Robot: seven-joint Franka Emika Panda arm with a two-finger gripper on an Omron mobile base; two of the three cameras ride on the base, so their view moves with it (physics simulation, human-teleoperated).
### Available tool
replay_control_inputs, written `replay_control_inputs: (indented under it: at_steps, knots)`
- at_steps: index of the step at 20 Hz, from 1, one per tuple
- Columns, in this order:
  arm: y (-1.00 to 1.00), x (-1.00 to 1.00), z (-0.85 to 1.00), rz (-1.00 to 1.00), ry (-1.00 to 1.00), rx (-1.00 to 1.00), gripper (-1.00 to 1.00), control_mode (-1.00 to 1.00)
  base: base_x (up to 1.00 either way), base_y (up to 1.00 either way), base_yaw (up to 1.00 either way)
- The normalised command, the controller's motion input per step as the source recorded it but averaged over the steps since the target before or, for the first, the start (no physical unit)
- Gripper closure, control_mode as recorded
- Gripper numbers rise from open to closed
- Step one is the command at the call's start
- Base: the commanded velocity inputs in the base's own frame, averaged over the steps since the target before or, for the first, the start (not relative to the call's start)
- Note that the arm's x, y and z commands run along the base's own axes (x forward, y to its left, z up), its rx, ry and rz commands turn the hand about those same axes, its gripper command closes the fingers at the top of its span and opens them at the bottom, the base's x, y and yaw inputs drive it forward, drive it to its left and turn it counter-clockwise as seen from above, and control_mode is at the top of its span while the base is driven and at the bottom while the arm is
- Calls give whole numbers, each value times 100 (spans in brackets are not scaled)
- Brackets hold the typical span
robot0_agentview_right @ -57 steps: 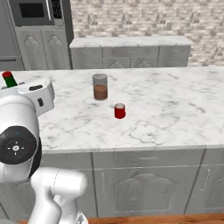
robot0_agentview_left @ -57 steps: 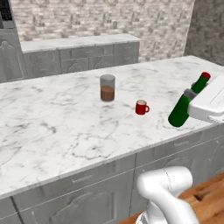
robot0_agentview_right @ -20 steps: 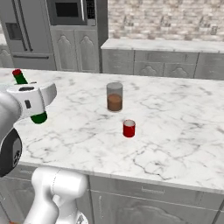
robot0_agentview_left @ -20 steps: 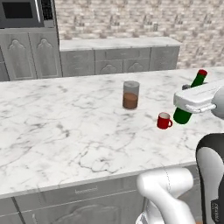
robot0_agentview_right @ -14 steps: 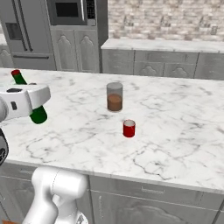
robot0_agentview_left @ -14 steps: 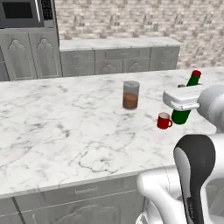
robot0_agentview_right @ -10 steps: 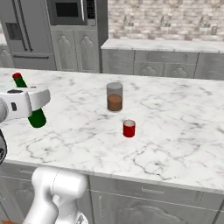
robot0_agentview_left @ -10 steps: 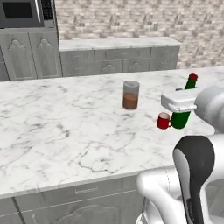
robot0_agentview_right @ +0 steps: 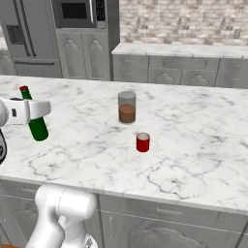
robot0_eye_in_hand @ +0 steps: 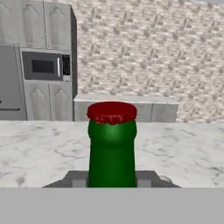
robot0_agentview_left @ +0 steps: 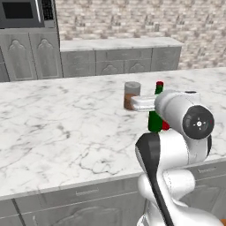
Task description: Open the cabinet directly in front. Then move the beer and the mug to the dining counter with the jar on it.
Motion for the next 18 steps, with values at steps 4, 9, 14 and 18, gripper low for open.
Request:
replay_control_inputs:
  at_steps: [4, 9, 14, 18]
  knots:
    - [2, 100, -54, -5, 0, 0, 100, -100, 0, 0, 0]
    - [-29, 99, -26, 0, 13, 3, 100, -100, 0, 0, 0]
    - [-25, 81, -22, 0, 19, 3, 100, -100, 0, 0, 0]
    - [0, 17, -21, 0, 19, -1, 100, -100, 0, 0, 0]
